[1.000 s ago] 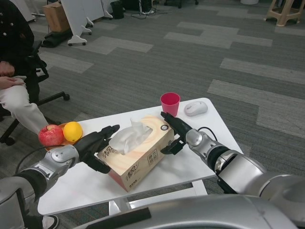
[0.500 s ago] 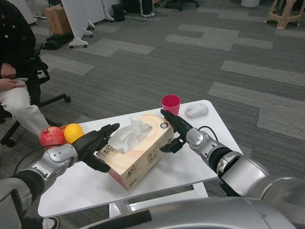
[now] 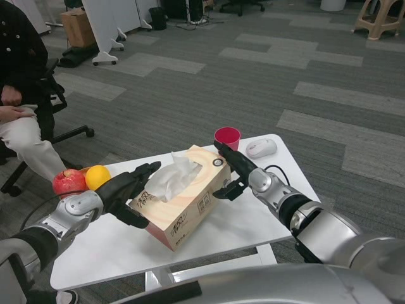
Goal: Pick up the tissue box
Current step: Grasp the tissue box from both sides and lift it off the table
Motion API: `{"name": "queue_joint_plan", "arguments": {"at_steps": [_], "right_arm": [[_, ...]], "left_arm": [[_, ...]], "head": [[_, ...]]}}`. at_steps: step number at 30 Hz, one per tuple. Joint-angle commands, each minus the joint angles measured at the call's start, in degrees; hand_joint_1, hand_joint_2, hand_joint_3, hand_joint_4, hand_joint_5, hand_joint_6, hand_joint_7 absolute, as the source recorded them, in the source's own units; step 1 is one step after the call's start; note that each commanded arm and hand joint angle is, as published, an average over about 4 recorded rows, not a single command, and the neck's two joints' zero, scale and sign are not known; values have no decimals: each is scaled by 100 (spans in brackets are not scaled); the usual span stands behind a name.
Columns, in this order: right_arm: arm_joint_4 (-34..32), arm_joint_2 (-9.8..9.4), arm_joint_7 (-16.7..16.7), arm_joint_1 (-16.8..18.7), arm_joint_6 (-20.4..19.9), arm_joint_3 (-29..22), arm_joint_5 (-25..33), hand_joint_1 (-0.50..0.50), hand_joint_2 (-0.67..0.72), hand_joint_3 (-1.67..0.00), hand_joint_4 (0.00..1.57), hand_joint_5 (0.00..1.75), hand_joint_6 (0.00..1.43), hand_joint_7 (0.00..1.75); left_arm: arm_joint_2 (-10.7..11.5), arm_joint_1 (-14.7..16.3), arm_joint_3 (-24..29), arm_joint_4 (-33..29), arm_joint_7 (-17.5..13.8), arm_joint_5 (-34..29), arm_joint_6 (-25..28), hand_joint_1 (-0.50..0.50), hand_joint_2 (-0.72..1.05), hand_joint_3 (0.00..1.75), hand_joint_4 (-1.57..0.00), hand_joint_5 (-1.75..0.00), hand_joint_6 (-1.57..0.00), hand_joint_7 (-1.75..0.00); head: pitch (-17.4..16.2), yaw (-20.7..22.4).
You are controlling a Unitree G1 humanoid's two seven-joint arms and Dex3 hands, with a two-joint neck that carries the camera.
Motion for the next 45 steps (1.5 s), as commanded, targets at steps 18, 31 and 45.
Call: {"name": "queue_joint_plan", "arguments": {"at_steps": [18,31,45], "right_arm": [[-866,226,154,105,-344,144,124,20,-35,-71,31,155,0,0],[-1134,199,139,178,-342,65,140,21,-38,-77,37,145,0,0],[-1224,188,137,231,-342,-86,159,21,-41,-79,40,145,0,0]], "left_arm": [[-48,143,907,-773,-43,463,-183,50,87,9,0,0,0,0],[22,281,1326,-1008,-72,663,-183,50,87,9,0,0,0,0],[93,373,1621,-1125,-87,766,-183,50,87,9,0,0,0,0]], "head": [[4,-3],[23,6],[27,7]]}}
